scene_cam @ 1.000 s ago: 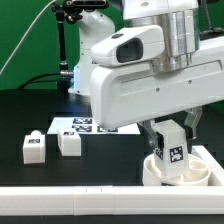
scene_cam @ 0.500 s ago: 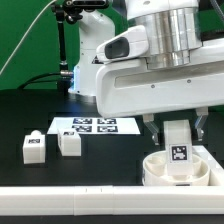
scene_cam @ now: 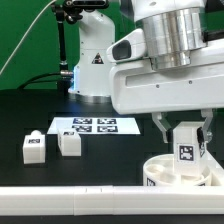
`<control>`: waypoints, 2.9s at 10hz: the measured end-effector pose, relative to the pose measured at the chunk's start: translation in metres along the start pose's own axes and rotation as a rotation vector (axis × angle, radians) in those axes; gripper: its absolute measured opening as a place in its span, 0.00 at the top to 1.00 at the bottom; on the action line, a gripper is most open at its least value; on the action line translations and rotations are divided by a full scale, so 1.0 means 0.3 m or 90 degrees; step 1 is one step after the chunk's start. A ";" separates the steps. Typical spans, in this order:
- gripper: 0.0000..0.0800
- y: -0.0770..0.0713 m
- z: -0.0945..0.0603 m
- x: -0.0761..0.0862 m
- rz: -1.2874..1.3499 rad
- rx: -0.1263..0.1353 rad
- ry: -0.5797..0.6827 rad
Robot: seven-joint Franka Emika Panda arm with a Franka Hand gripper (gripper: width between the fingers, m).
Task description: Assemble stool
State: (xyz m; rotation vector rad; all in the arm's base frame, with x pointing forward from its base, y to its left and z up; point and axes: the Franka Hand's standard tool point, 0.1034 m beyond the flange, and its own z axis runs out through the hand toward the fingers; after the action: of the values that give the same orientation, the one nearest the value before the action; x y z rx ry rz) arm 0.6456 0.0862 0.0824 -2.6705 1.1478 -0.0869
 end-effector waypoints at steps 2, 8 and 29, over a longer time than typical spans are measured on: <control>0.57 -0.001 0.003 -0.007 0.075 -0.001 0.000; 0.57 -0.011 0.013 -0.032 0.391 0.017 -0.031; 0.19 -0.074 -0.062 -0.049 -0.469 0.021 -0.029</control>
Offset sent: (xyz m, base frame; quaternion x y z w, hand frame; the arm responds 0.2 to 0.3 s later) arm -0.0001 0.0058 -0.0065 0.0005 0.0005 0.2382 0.9712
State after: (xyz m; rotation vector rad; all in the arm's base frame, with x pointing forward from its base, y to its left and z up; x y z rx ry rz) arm 0.6486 0.1080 0.1064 -2.8926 0.1007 -0.1626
